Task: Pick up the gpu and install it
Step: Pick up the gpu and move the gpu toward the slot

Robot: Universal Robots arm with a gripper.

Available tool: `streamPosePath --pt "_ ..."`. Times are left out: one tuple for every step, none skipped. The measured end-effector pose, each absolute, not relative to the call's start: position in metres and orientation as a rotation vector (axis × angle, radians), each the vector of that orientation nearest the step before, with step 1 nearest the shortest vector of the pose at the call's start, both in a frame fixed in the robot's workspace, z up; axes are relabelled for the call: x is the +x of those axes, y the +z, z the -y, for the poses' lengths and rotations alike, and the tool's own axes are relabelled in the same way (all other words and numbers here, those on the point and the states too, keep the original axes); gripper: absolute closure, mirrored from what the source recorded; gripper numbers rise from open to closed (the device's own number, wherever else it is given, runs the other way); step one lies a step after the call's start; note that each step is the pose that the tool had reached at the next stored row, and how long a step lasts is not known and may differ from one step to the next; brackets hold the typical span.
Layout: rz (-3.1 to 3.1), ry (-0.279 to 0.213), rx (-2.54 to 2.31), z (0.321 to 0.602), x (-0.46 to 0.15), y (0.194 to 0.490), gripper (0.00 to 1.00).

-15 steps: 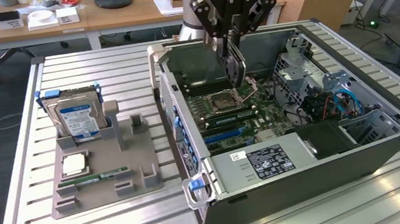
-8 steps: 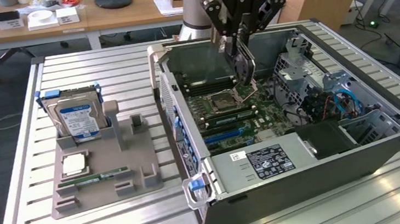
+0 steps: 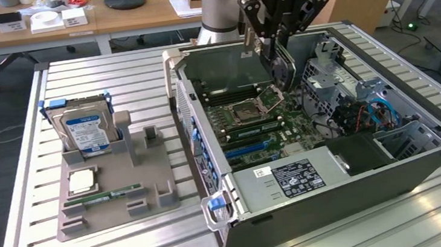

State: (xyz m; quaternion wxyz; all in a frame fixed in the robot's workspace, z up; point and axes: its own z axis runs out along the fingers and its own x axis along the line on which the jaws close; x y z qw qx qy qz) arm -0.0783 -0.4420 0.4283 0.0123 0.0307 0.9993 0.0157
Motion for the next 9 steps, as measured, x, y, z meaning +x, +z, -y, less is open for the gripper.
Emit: streamPosePath --pt "-3.115 0.049 0.096 0.442 -0.075 0.428 0.73" --pt "-3.115 0.049 0.096 0.442 -0.072 0.428 0.73" --pt "-3.115 0.049 0.096 0.442 -0.069 0.428 0.73" --pt "-3.115 0.049 0.096 0.442 -0.066 0.428 0.73" --pt "-3.115 0.049 0.096 0.442 -0.063 0.428 0.73" --pt "-3.115 0.049 0.096 0.442 -0.060 0.428 0.73" --pt "-3.115 0.049 0.096 0.442 -0.058 0.428 0.73" --pt "-3.115 0.049 0.096 0.442 -0.055 0.428 0.73" --pt "-3.115 0.049 0.096 0.442 -0.052 0.428 0.73"
